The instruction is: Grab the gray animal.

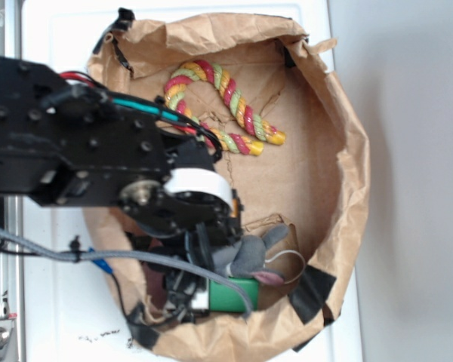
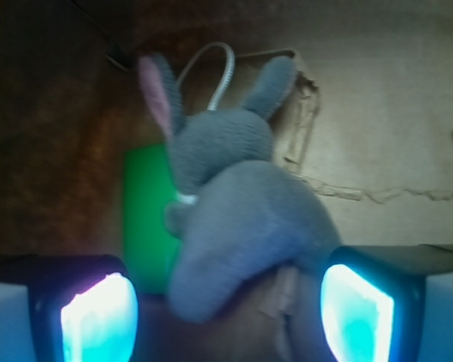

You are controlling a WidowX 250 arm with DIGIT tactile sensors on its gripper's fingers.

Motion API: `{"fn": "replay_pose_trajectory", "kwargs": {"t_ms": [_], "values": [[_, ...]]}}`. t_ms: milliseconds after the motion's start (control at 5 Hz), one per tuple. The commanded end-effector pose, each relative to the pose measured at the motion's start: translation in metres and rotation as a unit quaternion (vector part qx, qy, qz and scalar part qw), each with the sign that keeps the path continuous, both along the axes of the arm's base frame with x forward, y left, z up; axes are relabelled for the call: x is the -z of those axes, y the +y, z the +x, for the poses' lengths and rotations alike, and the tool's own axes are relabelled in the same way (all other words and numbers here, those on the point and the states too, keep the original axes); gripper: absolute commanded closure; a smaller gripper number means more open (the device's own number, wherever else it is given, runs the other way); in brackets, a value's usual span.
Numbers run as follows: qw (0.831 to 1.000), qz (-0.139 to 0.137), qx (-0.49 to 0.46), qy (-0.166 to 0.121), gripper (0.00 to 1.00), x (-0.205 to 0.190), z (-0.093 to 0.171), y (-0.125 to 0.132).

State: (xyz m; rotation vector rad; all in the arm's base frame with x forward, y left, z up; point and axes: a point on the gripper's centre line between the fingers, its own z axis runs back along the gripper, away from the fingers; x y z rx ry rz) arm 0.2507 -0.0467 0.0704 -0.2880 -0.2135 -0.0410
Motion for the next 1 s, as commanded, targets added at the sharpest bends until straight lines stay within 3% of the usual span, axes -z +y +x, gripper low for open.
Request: {"fn": "replay_pose_trajectory", "kwargs": {"t_ms": [0, 200, 400, 600, 800], "values": [[0.998, 0.047, -0.03, -0.032, 0.0, 0.011, 0.033, -0.027], [0.997, 0.069, -0.028, -0.035, 0.0, 0.02, 0.036, -0.021], [0.998, 0.038, 0.021, -0.047, 0.0, 0.009, 0.025, -0.012], [0.998, 0.032, 0.011, -0.043, 1.0, -0.003, 0.022, -0.001], [0.999, 0.017, 0.013, -0.036, 1.0, -0.014, 0.023, 0.007]]}}
